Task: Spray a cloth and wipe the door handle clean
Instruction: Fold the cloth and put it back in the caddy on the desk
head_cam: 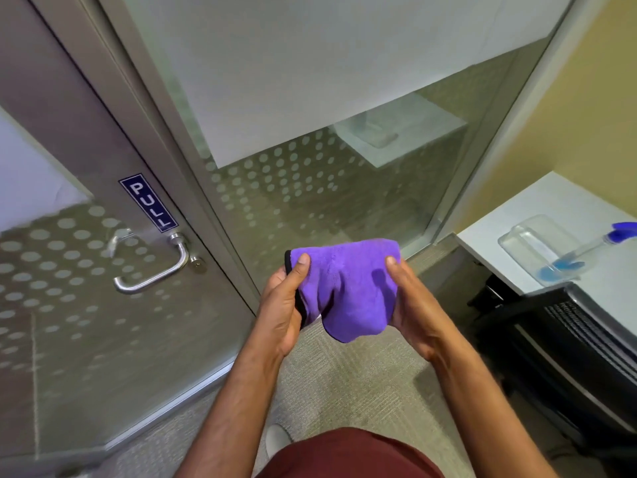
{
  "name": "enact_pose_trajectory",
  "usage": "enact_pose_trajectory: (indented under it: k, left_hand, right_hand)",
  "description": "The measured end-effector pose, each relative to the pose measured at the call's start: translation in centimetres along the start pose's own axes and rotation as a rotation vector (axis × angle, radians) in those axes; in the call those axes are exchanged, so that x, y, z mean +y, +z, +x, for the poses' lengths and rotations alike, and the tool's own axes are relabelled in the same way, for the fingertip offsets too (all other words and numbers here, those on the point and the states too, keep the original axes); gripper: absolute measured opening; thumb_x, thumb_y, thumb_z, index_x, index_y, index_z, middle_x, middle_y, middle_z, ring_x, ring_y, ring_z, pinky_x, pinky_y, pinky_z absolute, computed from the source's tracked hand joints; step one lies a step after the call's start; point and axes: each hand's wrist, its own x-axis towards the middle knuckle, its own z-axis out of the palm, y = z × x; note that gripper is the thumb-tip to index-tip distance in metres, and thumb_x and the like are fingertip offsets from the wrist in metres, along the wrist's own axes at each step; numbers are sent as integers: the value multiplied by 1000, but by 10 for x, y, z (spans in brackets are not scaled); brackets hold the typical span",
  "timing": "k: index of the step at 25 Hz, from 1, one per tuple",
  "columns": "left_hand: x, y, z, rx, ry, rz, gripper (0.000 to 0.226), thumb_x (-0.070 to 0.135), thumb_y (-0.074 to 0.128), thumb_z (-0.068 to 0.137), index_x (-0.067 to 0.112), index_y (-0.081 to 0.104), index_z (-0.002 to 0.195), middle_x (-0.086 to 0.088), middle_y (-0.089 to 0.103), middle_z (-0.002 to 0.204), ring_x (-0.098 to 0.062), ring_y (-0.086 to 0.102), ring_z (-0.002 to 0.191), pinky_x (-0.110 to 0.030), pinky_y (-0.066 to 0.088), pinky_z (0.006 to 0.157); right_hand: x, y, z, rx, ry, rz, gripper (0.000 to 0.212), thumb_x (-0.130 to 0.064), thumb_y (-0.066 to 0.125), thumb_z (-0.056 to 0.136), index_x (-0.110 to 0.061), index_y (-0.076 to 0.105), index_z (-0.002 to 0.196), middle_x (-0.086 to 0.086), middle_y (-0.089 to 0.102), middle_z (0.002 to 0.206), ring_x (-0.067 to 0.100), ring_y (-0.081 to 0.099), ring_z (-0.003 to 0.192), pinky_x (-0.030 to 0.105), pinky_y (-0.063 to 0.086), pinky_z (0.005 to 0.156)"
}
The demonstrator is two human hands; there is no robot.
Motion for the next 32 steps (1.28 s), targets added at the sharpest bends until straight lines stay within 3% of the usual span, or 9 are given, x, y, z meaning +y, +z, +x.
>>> enact_pose_trajectory:
  k: [4,10,13,16,19,22,25,29,32]
  left_hand:
    - [-3,11,8,-12,11,118,19,21,57,101,5,68,102,-9,77,88,-16,74,80,-25,59,70]
    - [-23,29,34,-22,108,531,19,22,64,100,12,76,89,7,69,69,-4,60,61,-18,48,59]
    - [-34,50,51,32,177,565,17,20,72,94,15,75,78,9,58,64,-3,50,56,-19,43,52]
    - [-40,77,69,4,285,615,17,17,75,91,22,75,75,3,66,93,5,61,78,-11,45,73]
    - [-45,106,88,-102,291,589,8,18,73,93,20,78,86,4,71,118,7,65,98,-7,45,80]
    - [-54,138,111,-153,254,515,26,37,77,90,12,79,84,-1,74,89,-10,57,70,-21,43,59]
    - [-65,174,138,-194,279,461,65,53,79,84,-9,61,75,-11,47,74,-24,35,68,-34,31,58]
    - [-86,235,177,-346,181,410,32,44,76,89,14,74,78,-8,54,79,-19,43,70,-31,37,60]
    - [-108,269,214,-635,75,545,20,23,70,96,13,68,113,2,72,95,-12,65,84,-25,54,71]
  right_hand:
    - [-4,-39,-5,86,-67,-23,81,-15,76,85,-36,40,154,14,71,113,22,71,104,49,53,99]
    - [-17,-87,-9,255,-289,-329,34,-17,71,96,-35,72,125,-8,73,120,11,67,109,36,53,97]
    - [-25,-105,-17,272,-311,-484,46,-21,79,90,-30,66,133,-13,69,127,6,65,116,27,52,100]
    - [-33,-126,-20,350,-319,-856,69,-21,83,84,-30,52,145,-14,58,137,4,56,122,25,44,107]
    - [-47,-140,-21,484,-380,-1046,46,-15,74,86,-28,63,128,-8,63,119,8,57,109,23,47,96]
    - [-64,-161,-20,643,-387,-930,20,-21,72,85,-30,75,103,-8,59,97,10,58,94,20,47,81]
    - [-77,-189,-8,679,-373,-540,9,-28,74,89,-37,75,91,-9,68,103,10,65,103,36,55,93]
    - [-94,-224,21,764,-350,-250,23,-48,62,98,-35,71,114,-8,75,110,16,71,106,44,57,96]
    - [-107,-256,48,890,-369,-178,33,-55,54,101,-29,66,119,-4,75,110,16,74,99,41,61,88]
